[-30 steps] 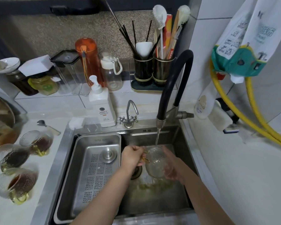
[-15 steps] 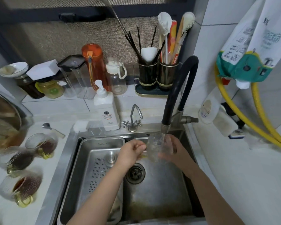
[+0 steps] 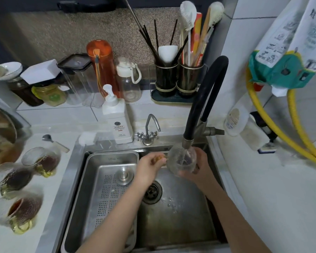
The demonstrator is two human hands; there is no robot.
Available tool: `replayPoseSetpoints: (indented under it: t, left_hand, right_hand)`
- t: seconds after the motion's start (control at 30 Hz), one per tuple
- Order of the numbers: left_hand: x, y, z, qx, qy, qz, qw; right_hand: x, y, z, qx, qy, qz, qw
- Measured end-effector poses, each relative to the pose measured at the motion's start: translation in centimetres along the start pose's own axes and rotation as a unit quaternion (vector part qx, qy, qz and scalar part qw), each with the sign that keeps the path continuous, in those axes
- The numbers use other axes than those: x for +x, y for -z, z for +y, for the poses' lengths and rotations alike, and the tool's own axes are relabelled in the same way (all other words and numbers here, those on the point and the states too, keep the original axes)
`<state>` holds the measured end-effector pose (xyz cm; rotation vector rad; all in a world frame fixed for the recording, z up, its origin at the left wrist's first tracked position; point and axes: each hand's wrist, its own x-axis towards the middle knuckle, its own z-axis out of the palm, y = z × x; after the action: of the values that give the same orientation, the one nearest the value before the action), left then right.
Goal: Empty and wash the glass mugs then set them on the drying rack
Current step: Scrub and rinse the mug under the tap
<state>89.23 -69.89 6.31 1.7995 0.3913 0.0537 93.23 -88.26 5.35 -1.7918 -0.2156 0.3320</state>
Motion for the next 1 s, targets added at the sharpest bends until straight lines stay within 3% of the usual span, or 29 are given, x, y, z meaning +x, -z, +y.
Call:
replayPoseSetpoints:
  t: [0.1, 0.3, 0.53, 0.7, 0.9, 1.0]
  left_hand:
    - [-1.1, -0.2, -0.8, 0.017, -0.004, -0.029, 0.999]
    - [-0.5, 3.0, -1.4, -0.045, 0.018, 0.024, 0.999]
    - [-1.5, -2.0, -1.4, -0.025, 0.017, -0.048, 0.998]
    - [-1.4, 1.0, -3.2, -0.007, 0.054, -0.005, 0.999]
    - [-1.1, -1.4, -1.3, -0.049, 0.020, -0.020, 0.998]
    - [-1.1, -0.3, -1.8, -0.061, 0.020, 0.008, 0.998]
  right_hand:
    - [-1.9, -0.3, 0.6, 0.017, 0.002, 0.035, 0.999]
    - [-0.6, -2.5, -0.7, 0.023, 0.009, -0.038, 0.999]
    - [-2.3, 1.1, 2.3, -0.034, -0.015, 0.036, 0.999]
    - [-3.2, -1.8, 2.0, 0.024, -0.024, -0.012, 0.999]
    - [-2.3, 0.6, 0.3, 0.010, 0.019, 0.013, 1.000]
    - [-2.1, -0.2, 0.1, 0.017, 0.035, -0.010, 0.999]
